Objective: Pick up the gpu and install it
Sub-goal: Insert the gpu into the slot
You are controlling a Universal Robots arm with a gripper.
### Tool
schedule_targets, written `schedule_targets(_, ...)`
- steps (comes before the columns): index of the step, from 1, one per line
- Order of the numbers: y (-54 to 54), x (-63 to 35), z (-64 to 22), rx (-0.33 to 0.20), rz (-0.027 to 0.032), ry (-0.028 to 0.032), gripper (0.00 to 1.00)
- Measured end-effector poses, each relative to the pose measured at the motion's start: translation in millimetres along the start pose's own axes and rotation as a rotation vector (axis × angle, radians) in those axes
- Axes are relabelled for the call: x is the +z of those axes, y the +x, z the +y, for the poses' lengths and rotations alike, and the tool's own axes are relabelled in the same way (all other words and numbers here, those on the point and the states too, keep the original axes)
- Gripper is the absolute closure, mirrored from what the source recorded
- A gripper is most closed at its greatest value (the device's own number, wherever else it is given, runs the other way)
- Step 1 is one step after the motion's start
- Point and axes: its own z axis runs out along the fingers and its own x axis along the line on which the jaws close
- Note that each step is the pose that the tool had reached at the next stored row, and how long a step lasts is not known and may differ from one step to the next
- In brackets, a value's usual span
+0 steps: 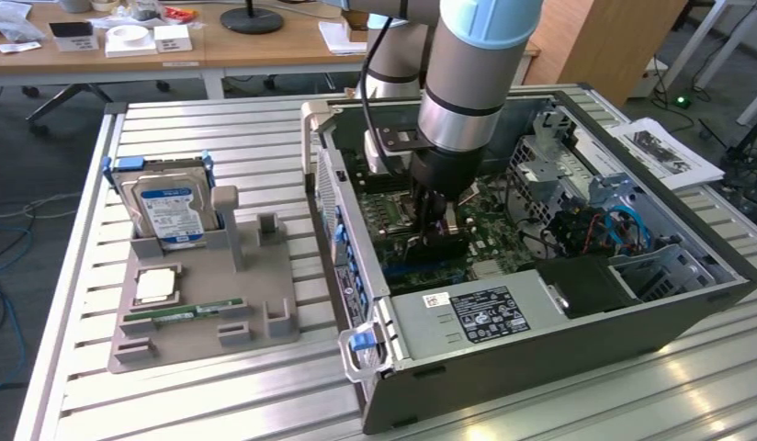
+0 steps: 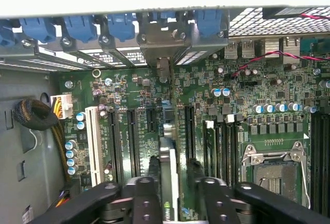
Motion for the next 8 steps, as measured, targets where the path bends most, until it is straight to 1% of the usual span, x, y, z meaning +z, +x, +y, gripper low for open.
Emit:
schedule_targets(1, 0.0, 0.0, 0.0, 0.000, -0.0003, 0.0000, 0.67)
schedule_targets(8, 0.0, 0.1, 0.0, 0.000, -0.0004, 0.0000, 0.67)
